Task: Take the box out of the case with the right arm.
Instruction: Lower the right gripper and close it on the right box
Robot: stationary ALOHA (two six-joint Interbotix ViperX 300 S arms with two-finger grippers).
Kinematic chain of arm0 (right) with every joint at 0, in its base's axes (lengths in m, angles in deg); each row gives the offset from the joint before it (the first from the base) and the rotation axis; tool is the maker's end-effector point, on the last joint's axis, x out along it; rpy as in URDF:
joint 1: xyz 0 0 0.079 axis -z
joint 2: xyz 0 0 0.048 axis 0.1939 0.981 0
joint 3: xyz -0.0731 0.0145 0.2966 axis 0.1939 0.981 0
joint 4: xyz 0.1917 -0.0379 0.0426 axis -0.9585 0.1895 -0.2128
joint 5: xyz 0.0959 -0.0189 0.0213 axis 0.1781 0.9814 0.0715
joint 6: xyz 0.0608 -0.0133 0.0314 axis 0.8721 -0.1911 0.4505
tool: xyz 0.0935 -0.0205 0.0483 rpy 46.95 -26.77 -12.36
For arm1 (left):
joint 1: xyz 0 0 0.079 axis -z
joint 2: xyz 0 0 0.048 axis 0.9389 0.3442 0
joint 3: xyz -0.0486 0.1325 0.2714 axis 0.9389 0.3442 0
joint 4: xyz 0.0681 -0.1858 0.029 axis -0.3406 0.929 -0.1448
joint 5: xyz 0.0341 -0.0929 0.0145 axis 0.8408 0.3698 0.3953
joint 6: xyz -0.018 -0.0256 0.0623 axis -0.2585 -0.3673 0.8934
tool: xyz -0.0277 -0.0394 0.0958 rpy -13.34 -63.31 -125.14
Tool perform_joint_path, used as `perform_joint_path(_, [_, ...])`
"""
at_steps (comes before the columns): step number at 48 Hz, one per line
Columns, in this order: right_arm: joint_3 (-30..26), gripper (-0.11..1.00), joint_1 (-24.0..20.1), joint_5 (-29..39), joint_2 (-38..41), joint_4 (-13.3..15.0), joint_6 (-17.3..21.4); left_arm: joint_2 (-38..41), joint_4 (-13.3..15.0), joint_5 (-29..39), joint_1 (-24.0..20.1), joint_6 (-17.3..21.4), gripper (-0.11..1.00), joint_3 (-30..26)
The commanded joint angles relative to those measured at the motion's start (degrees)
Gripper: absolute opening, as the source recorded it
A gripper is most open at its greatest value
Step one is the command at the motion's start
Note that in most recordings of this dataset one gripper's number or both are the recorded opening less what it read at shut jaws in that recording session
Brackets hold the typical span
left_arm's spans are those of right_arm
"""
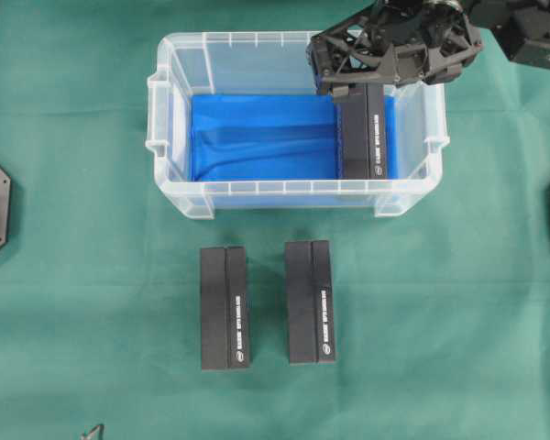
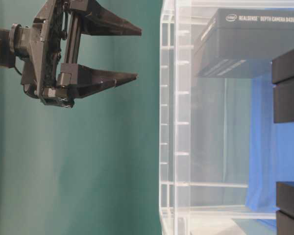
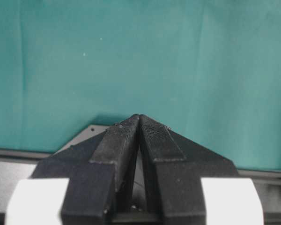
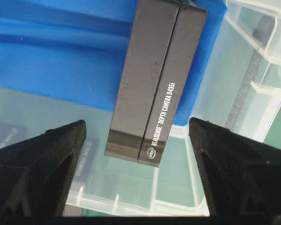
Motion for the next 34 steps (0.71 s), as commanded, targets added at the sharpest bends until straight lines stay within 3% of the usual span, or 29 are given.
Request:
perform_joint_path(1, [-0.4,0.87,-0.2,-0.1,-1.0,0.2,0.1,0.2,-0.2,-0.2,-0.2,0.0,0.00,-0.7])
perform_joint_path(21, [1.1,0.87,-0.1,-1.0,-0.9,0.2,0.8,0.3,-0.1,-0.2,-0.2,0.0,0.00,-0.8])
perform_joint_path(34, [5.2,0.88,-0.2,-6.2,-0.4,0.0,1.7,0.4,-0.2,-0.2,-0.2,0.0,0.00,-0.7])
